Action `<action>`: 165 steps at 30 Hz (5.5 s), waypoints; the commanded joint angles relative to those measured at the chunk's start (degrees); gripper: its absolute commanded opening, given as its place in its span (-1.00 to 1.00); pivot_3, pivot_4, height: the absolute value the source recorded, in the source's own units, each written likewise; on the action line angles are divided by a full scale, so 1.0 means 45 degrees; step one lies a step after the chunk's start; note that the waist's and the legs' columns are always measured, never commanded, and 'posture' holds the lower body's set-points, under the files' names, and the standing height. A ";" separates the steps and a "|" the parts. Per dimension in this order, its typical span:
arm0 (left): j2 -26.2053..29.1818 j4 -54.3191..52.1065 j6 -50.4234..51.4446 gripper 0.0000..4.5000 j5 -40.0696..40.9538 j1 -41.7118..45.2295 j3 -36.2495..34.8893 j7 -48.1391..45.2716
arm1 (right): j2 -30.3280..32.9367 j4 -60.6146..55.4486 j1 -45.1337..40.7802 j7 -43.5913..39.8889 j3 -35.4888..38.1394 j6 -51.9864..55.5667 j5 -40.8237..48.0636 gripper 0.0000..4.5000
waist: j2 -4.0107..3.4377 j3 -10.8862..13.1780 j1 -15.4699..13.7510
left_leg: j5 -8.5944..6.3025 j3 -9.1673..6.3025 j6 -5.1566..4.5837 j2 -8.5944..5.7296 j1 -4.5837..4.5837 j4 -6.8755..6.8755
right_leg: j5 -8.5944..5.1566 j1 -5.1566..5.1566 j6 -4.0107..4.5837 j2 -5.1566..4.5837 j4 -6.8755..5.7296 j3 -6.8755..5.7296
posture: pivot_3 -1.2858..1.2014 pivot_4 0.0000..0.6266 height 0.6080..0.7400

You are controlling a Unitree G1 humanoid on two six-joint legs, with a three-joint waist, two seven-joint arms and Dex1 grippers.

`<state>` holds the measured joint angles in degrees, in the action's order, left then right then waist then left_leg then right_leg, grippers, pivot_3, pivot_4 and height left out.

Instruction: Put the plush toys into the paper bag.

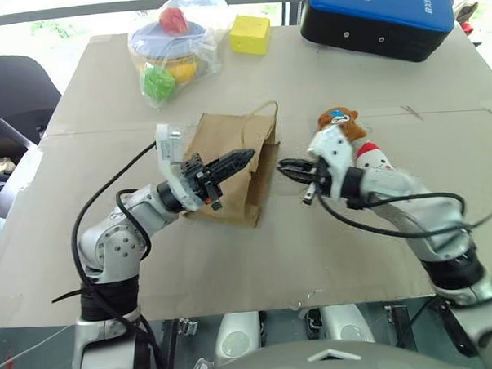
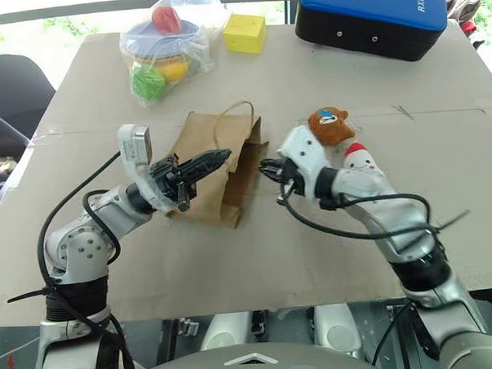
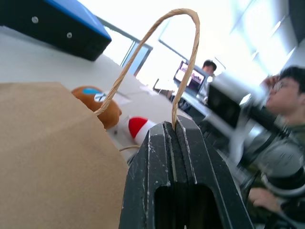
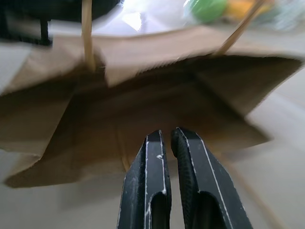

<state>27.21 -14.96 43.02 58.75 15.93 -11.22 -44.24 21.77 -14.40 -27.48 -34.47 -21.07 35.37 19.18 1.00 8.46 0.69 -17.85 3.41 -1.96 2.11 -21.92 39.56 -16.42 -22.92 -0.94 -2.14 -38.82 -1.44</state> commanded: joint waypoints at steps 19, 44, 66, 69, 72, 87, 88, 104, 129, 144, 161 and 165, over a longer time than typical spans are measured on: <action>-0.0815 -0.2012 -0.0936 -1.00 0.0955 -0.0061 -0.1678 0.3531 | -0.3839 1.0671 -0.1698 -0.2725 -0.2052 -0.7078 -0.4078 -0.98 | 0.0007 -0.0025 0.0232 | 0.0041 -0.0013 0.0072 0.0012 0.0081 -0.0031 | 0.0008 0.0033 0.0013 0.0007 -0.0043 0.0010 | 0.03 -0.52 0.89; 0.1179 0.0632 -0.3694 -1.00 -0.2657 0.1382 -0.0567 -0.1331 | -0.2756 -0.2688 -0.0100 0.0262 0.3178 0.2908 0.0372 0.92 | -0.0013 -0.0009 0.0052 | 0.0085 -0.0136 0.0141 0.0005 -0.0195 -0.0041 | 0.0028 -0.0170 0.0047 0.0014 -0.0019 -0.0097 | 0.03 -0.52 0.89; 0.0323 0.0378 -0.3774 -1.00 -0.2833 0.1391 -0.0114 -0.1459 | -0.0524 -0.4039 0.4195 0.5259 0.6179 0.5726 -0.2149 -0.06 | 0.0004 -0.0019 -0.0042 | 0.0085 -0.0149 0.0130 -0.0008 -0.0160 -0.0039 | 0.0027 -0.0142 0.0047 0.0051 -0.0018 -0.0055 | 0.03 -0.52 0.89; 0.0337 0.0212 -0.3713 -1.00 -0.2817 0.1222 -0.0166 -0.1466 | -0.0407 -0.4911 0.4231 0.4197 0.6739 0.5162 -0.1120 -0.68 | 0.0004 -0.0019 -0.0058 | 0.0084 -0.0149 0.0129 -0.0017 -0.0163 -0.0035 | 0.0027 -0.0141 0.0046 0.0042 -0.0016 -0.0052 | 0.03 -0.52 0.89; 0.0371 0.0128 -0.3625 -1.00 -0.2714 0.1141 -0.0192 -0.1524 | -0.0692 -0.5760 0.3773 0.3094 0.7719 0.5021 0.0674 -0.98 | -0.0003 -0.0014 -0.0034 | 0.0084 -0.0152 0.0129 -0.0014 -0.0165 -0.0036 | 0.0027 -0.0143 0.0046 0.0045 -0.0016 -0.0052 | 0.03 -0.52 0.89; -0.0071 -0.0277 -0.3319 -1.00 -0.2279 0.1612 -0.0039 -0.0979 | -0.2034 -0.1017 -0.1498 0.1596 0.2703 0.5019 0.2284 -0.98 | -0.0009 -0.0009 0.0001 | 0.0085 -0.0157 0.0128 -0.0015 -0.0162 -0.0034 | 0.0027 -0.0147 0.0047 0.0047 -0.0022 -0.0058 | 0.03 -0.52 0.89; -0.0104 -0.0401 -0.3283 -1.00 -0.2260 0.1506 -0.0036 -0.0898 | -0.2216 -0.0665 -0.1708 0.1478 0.2521 0.5085 0.2368 -0.98 | -0.0008 -0.0009 0.0024 | 0.0085 -0.0157 0.0129 -0.0013 -0.0167 -0.0034 | 0.0027 -0.0147 0.0047 0.0047 -0.0018 -0.0060 | 0.03 -0.52 0.89; -0.0137 -0.2018 -0.3423 -1.00 -0.2274 -0.0970 -0.0174 -0.0673 | -0.2957 0.3445 -0.3047 -0.1748 0.1189 0.3080 0.1781 0.59 | -0.0009 -0.0009 -0.0003 | 0.0084 -0.0153 0.0128 -0.0009 -0.0183 -0.0029 | 0.0028 -0.0155 0.0046 0.0025 -0.0017 -0.0069 | 0.03 -0.52 0.89; 0.3057 0.4151 -0.6206 -1.00 -0.5422 0.5888 0.1490 -0.7375 | 0.0969 0.5827 -0.4397 0.2479 0.2070 0.2177 -0.2552 0.73 | -0.0011 -0.0002 0.0196 | 0.0084 -0.0123 0.0124 -0.0009 -0.0180 -0.0029 | 0.0027 -0.0188 0.0046 0.0080 -0.0020 -0.0004 | 0.03 -0.52 0.89; 0.2369 0.1836 -0.4614 -1.00 -0.4052 0.3493 0.0256 -0.5166 | 0.1496 0.3480 -0.2991 -0.0048 0.3651 -0.1644 -0.1933 -0.96 | -0.0021 0.0005 0.0180 | 0.0084 -0.0132 0.0125 0.0002 -0.0222 -0.0020 | 0.0028 -0.0191 0.0041 0.0052 -0.0021 -0.0018 | 0.03 -0.52 0.89; 0.2140 -0.0640 -0.3073 -1.00 -0.1847 0.1227 -0.1295 -0.2707 | 0.0980 0.1133 -0.4254 -0.4675 -0.1065 -0.2965 -0.1972 -0.96 | -0.0019 0.0005 -0.0028 | 0.0080 -0.0157 0.0118 -0.0012 -0.0200 -0.0002 | 0.0033 -0.0181 0.0047 0.0038 -0.0026 -0.0041 | 0.03 -0.52 0.89; 0.1965 -0.1221 -0.3106 -1.00 -0.1848 0.0816 -0.1096 -0.2252 | -0.0283 0.2073 -0.4583 -0.6111 -0.1609 -0.4185 -0.1622 -0.96 | -0.0020 0.0005 0.0111 | 0.0082 -0.0155 0.0122 -0.0002 -0.0200 0.0009 | 0.0032 -0.0183 0.0047 0.0051 -0.0023 -0.0031 | 0.03 -0.52 0.89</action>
<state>36.34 -17.27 29.51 49.65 20.19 -15.40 -55.27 22.09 -5.47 -46.17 -59.34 -28.10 19.71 10.28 0.91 8.48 1.18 -17.48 2.71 -1.41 2.12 -22.79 39.60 -16.28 -23.74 -0.73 -1.89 -38.93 -1.55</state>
